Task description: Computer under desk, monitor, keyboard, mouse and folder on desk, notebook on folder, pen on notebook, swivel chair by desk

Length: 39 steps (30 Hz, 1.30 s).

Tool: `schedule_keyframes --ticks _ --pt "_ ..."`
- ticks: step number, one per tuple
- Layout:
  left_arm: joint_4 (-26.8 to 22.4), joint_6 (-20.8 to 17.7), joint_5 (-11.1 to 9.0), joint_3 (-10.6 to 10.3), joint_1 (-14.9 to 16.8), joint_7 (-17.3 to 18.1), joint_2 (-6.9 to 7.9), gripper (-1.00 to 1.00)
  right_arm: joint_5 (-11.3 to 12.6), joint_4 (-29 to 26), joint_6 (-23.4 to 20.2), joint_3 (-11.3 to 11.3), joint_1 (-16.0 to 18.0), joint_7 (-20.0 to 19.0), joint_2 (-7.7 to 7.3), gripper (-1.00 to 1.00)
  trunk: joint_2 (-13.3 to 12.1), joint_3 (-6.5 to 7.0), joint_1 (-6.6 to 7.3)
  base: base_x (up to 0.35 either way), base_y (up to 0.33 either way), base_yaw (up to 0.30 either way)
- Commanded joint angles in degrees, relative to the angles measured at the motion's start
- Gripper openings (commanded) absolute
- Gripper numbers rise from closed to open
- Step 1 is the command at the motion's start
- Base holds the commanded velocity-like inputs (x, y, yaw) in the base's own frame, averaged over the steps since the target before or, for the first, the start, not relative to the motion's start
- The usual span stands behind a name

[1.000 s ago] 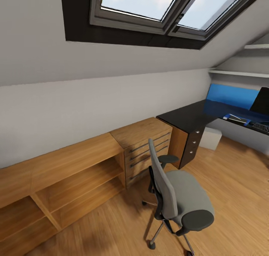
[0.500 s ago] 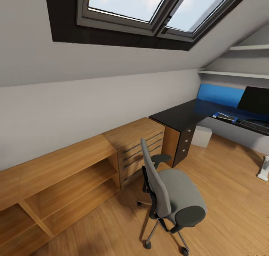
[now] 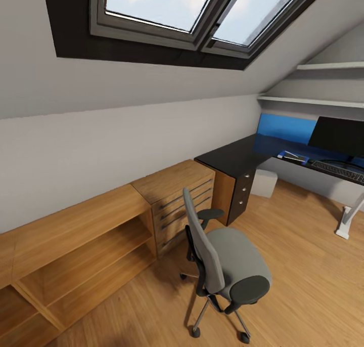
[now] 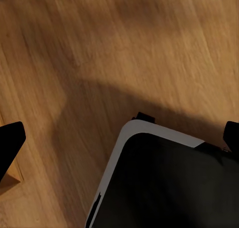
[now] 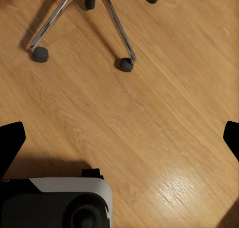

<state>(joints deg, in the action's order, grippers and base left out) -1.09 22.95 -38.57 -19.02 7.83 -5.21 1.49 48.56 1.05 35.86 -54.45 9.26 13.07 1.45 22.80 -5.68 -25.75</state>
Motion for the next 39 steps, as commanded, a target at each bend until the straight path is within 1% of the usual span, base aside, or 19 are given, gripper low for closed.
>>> schedule_keyframes --ticks 1,21,39 --pt "-0.05 0.07 -0.04 -0.49 0.03 -0.41 0.00 1.00 0.04 0.11 0.08 -0.48 0.05 0.38 0.05 1.00 0.12 -0.11 -0.03 0.000 0.000 -0.037" --pt "-0.05 0.07 -0.02 -0.49 0.01 -0.41 0.00 1.00 0.04 0.18 0.08 -0.48 0.05 0.38 -0.04 1.00 0.12 -0.10 -0.03 0.000 0.011 -0.016" --pt "-0.06 0.05 -0.04 -0.49 0.04 -0.41 0.00 1.00 0.04 0.18 0.11 -0.48 0.05 0.32 -0.13 1.00 0.12 0.15 -0.03 0.004 0.272 -0.245"
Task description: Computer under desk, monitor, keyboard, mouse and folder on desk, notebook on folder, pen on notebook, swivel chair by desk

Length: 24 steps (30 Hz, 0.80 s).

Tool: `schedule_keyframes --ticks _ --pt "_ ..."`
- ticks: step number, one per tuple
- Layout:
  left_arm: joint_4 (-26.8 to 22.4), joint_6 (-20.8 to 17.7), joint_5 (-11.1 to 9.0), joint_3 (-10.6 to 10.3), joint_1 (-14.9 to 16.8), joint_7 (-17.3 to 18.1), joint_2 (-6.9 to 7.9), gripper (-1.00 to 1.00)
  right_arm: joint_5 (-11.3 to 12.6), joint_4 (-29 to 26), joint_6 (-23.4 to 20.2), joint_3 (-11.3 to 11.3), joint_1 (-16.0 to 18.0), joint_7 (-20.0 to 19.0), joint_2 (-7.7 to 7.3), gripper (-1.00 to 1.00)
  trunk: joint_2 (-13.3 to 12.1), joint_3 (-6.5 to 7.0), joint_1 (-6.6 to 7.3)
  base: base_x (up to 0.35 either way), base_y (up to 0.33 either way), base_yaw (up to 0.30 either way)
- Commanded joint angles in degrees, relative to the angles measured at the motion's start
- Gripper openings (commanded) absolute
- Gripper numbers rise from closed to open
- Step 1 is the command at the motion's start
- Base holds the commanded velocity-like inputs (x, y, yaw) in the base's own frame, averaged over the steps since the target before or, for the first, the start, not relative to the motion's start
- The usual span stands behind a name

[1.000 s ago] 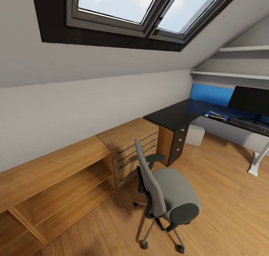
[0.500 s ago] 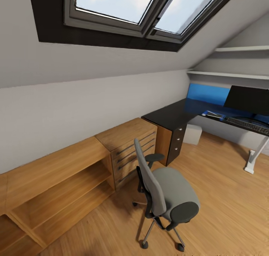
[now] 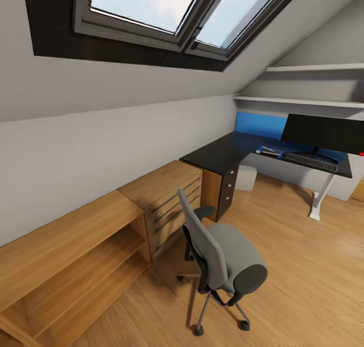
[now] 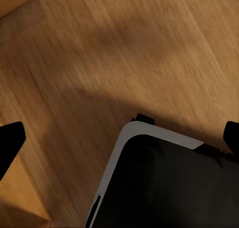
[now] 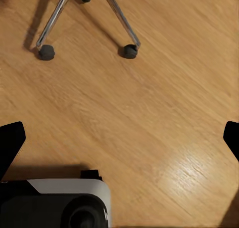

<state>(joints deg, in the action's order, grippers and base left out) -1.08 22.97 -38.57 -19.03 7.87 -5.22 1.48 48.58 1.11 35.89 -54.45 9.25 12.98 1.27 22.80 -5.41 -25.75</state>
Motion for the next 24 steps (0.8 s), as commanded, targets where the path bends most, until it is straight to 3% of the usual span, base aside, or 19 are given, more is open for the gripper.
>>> schedule_keyframes --ticks 1,16,24 --pt "-0.08 0.05 -0.03 -0.48 -0.01 -0.41 0.01 1.00 0.02 0.12 0.10 -0.48 0.06 0.40 0.05 1.00 0.12 -0.09 -0.04 0.060 0.301 -0.261" --pt "-0.08 0.04 -0.02 -0.48 -0.02 -0.41 0.01 1.00 0.02 0.12 0.08 -0.48 0.06 0.38 0.05 1.00 0.12 0.47 -0.04 0.166 0.291 -0.261" --pt "-0.07 -0.04 -0.04 -0.48 -0.02 -0.41 0.01 1.00 0.02 0.12 0.07 -0.48 0.06 0.38 0.05 1.00 0.12 0.82 -0.04 0.126 0.092 -0.261"
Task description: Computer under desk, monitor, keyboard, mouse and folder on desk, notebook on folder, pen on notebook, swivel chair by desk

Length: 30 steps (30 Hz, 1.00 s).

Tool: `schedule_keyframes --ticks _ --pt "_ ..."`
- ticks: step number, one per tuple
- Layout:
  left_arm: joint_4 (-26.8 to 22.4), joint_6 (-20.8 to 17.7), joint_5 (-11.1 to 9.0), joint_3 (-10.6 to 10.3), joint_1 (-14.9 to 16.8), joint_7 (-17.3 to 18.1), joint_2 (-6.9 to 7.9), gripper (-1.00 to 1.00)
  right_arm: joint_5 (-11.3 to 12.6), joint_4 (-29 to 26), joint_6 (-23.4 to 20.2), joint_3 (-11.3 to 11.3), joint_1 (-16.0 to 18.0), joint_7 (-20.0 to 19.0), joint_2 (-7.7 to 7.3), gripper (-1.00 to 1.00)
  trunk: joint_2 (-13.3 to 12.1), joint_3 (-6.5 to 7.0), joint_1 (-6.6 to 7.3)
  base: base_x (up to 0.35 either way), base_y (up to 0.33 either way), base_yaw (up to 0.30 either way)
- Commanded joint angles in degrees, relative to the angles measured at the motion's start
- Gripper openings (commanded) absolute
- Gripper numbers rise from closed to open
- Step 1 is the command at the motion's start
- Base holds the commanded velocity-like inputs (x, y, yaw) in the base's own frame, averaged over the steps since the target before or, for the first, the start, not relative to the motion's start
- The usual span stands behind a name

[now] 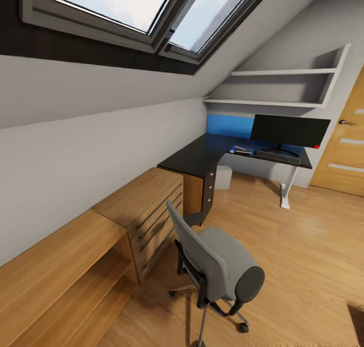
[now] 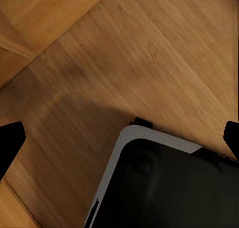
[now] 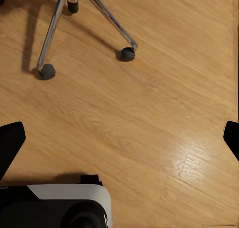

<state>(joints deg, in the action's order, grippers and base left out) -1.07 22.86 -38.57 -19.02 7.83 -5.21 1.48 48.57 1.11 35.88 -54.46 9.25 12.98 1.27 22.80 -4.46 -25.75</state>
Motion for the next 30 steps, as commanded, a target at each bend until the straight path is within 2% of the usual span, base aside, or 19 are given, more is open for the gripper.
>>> schedule_keyframes --ticks 1,19,30 --pt "-0.09 0.07 -0.05 -0.49 0.00 -0.42 0.01 1.00 0.03 0.12 0.07 -0.48 0.06 0.38 0.05 1.00 0.12 -0.08 -0.04 0.024 0.016 -0.259" --pt "-0.08 0.07 -0.04 -0.49 0.00 -0.42 0.01 1.00 0.03 0.12 0.15 -0.46 0.06 0.38 0.05 1.00 0.12 0.79 -0.04 0.004 0.005 -0.256" --pt "-0.09 0.08 -0.03 -0.49 -0.01 -0.42 0.01 1.00 0.03 0.12 0.15 -0.47 0.06 0.38 0.05 1.00 0.12 1.33 -0.04 0.037 0.209 -0.255"
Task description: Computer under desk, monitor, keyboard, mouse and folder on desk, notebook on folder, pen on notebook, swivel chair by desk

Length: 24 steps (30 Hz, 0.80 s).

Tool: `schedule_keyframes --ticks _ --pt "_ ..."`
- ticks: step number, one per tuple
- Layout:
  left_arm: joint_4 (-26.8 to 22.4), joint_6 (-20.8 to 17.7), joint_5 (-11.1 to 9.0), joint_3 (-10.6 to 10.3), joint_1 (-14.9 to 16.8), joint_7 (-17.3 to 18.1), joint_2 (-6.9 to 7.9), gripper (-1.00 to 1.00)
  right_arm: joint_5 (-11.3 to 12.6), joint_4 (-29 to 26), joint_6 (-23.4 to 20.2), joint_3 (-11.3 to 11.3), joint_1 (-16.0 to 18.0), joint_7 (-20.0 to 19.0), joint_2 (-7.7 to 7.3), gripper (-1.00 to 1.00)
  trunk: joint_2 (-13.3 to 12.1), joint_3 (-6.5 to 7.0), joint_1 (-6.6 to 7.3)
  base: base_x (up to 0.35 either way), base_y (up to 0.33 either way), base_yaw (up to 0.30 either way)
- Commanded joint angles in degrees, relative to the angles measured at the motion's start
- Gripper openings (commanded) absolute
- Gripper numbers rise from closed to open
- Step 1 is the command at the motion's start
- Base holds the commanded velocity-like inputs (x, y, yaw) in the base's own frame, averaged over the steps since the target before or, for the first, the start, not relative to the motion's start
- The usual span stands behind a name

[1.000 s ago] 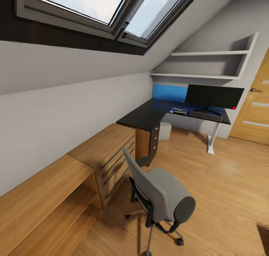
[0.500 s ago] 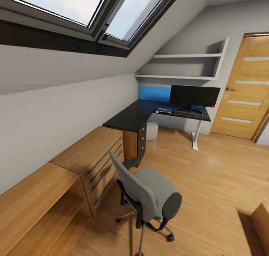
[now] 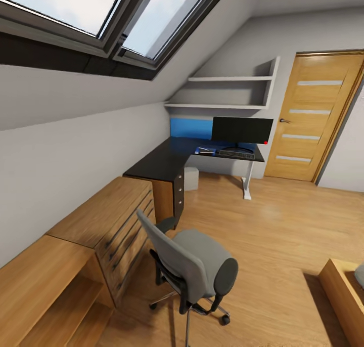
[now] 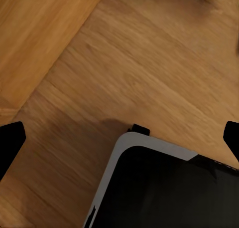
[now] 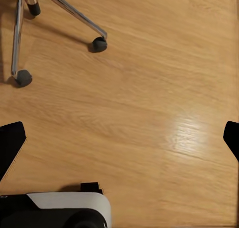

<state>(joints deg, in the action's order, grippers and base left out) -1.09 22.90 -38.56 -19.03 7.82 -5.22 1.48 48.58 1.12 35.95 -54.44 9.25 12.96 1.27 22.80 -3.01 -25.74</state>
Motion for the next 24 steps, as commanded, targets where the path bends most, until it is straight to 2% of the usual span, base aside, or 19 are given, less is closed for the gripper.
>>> schedule_keyframes --ticks 1,14,24 --pt "-0.08 0.04 -0.03 -0.48 0.02 -0.41 0.01 1.00 0.02 0.11 0.09 -0.47 0.06 0.40 0.05 1.00 0.12 -0.08 -0.04 0.080 0.281 -0.255" --pt "-0.07 0.04 -0.02 -0.48 0.03 -0.41 0.01 1.00 0.02 0.11 0.09 -0.49 0.06 0.40 0.05 1.00 0.12 0.56 -0.04 0.117 0.279 -0.255" --pt "-0.07 0.04 -0.02 -0.48 0.03 -0.41 0.01 1.00 0.00 0.12 0.09 -0.48 0.06 0.40 0.05 1.00 0.12 1.06 -0.04 0.168 0.191 -0.254"
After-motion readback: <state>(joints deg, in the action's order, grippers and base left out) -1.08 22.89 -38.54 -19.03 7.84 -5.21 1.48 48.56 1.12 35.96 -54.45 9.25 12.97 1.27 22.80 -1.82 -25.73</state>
